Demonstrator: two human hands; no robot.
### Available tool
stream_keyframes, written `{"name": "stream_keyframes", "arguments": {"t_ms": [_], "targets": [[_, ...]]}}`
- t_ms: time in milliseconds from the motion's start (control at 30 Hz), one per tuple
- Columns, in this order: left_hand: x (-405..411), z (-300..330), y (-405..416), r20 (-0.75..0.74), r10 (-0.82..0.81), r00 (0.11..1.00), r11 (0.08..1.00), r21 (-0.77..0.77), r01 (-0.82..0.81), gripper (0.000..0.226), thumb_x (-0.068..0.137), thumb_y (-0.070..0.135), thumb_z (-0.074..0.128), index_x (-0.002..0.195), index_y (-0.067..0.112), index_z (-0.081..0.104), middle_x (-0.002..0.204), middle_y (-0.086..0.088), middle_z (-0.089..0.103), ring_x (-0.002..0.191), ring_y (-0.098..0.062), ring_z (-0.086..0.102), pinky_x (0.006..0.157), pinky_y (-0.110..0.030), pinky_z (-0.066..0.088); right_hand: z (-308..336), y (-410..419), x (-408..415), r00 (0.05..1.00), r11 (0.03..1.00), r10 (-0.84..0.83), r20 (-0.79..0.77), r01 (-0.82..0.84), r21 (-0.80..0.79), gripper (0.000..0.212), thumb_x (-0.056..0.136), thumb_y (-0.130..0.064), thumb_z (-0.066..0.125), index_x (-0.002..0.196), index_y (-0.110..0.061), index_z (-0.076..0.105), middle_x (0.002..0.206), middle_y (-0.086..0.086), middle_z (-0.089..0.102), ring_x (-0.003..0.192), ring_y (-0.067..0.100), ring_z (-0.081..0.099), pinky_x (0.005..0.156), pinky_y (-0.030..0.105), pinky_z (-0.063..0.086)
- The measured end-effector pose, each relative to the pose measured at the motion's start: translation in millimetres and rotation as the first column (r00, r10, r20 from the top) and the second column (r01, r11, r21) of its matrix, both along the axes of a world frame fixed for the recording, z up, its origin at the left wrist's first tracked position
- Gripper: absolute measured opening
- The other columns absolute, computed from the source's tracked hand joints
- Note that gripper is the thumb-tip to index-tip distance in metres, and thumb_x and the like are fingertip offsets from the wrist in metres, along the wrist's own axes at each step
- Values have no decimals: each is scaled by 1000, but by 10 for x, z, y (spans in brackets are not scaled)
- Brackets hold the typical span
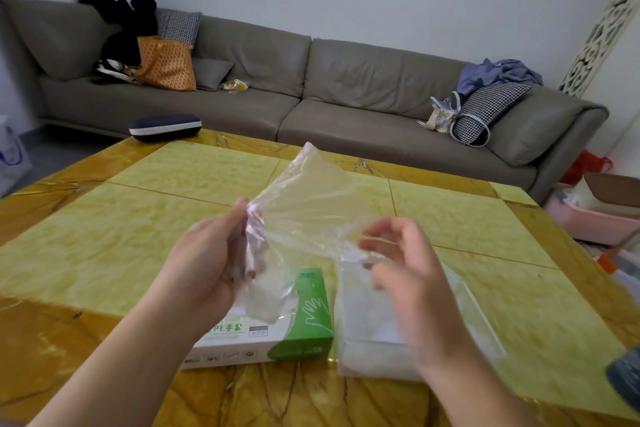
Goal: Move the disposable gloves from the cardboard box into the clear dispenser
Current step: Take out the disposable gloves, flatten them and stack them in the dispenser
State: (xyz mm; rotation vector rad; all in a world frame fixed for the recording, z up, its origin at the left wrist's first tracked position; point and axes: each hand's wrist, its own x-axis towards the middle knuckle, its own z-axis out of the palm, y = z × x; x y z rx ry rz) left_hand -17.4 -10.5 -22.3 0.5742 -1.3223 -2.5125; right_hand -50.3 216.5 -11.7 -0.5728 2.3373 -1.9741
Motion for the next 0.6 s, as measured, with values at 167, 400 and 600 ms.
{"name": "stream_keyframes", "arguments": {"t_ms": [167, 400, 600], "targets": [[60, -18, 183, 68, -216, 974, 958, -180, 225, 53, 91, 38, 70, 110, -10, 66, 92, -20, 64, 65, -29, 53, 59, -38, 56, 202, 319, -144, 851, 824, 474, 225, -338, -456, 87, 70, -36, 84, 150, -27, 51, 151, -6, 60, 145, 16, 48, 117, 42, 30], [149, 55, 472, 101, -342, 934, 838, -417, 352, 62, 91, 56, 59, 97, -4, 70, 65, -14, 57, 48, -22, 47, 45, -33, 41, 111, 254, -157, 992, 999, -6, 124, 1, 47, 8, 97, -6, 72, 91, -8, 77, 76, 13, 75, 62, 27, 70, 56, 37, 57], [139, 28, 490, 104, -251, 962, 758, -598, 262, 28, 96, 33, 67, 80, 12, 76, 61, -11, 62, 58, -26, 53, 68, -35, 54, 119, 437, -218, 976, 999, -48, 214, 43, 27, 22, 101, -13, 65, 84, -3, 74, 67, 9, 69, 59, 25, 61, 49, 32, 49]]}}
